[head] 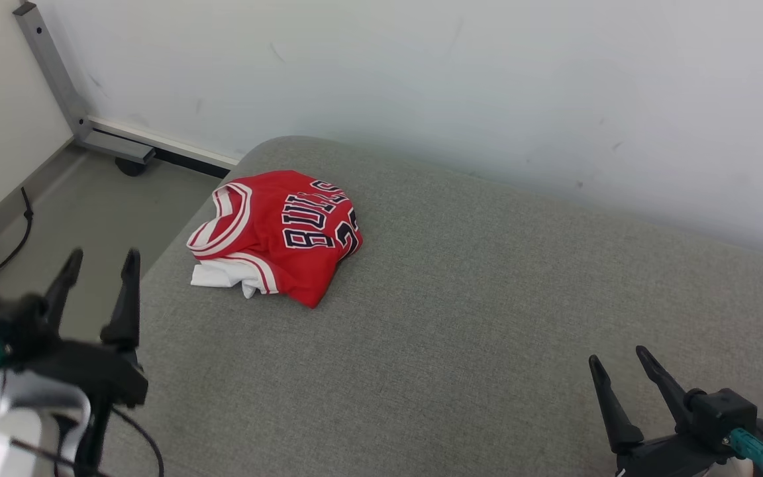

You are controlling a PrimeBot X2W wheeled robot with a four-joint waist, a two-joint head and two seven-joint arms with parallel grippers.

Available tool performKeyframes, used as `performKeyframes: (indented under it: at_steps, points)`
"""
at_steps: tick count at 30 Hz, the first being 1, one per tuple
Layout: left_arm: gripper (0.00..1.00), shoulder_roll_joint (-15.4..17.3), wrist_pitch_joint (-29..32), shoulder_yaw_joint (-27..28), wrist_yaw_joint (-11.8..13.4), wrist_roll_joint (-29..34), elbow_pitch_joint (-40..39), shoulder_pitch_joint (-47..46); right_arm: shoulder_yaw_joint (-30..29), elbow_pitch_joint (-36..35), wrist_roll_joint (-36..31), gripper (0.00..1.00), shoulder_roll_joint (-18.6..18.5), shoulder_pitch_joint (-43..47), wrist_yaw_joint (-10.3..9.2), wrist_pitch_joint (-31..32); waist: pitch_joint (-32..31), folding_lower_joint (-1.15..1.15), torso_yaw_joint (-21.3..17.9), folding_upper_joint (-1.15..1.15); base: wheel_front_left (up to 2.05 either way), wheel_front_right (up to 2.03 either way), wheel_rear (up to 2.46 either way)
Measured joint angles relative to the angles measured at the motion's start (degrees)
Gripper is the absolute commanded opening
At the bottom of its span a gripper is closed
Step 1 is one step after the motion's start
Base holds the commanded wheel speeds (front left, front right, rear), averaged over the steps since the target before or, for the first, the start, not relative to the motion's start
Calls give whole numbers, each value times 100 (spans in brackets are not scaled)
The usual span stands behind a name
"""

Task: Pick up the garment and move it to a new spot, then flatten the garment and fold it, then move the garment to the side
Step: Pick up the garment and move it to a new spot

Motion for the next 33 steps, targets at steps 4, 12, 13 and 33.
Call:
performKeyframes:
  at_steps: [4, 12, 13, 33]
  points:
    - [100, 99, 494, -38, -536, -442, 620, -1084, -19, -102, -54, 100, -67, 83, -27, 0, 82, 0, -70, 1, 0, 0, 0]
    - [100, 333, 1252, -227, -554, -580, 1717, -2653, 75, -374, -310, 100, -324, 58, -27, 96, 392, 0, -317, 1, 0, 0, 0]
    - [100, 365, 1354, -272, -568, -644, 1878, -2875, 82, -411, -349, 100, -376, 8, -26, 122, 451, 1, -363, 1, 0, 0, 0]
    - [100, 1124, 3453, -1400, -575, -2116, 3445, -4080, 4, -1417, -705, 100, -1013, -464, -52, 715, 1778, 1, -1430, 1, 0, 0, 0]
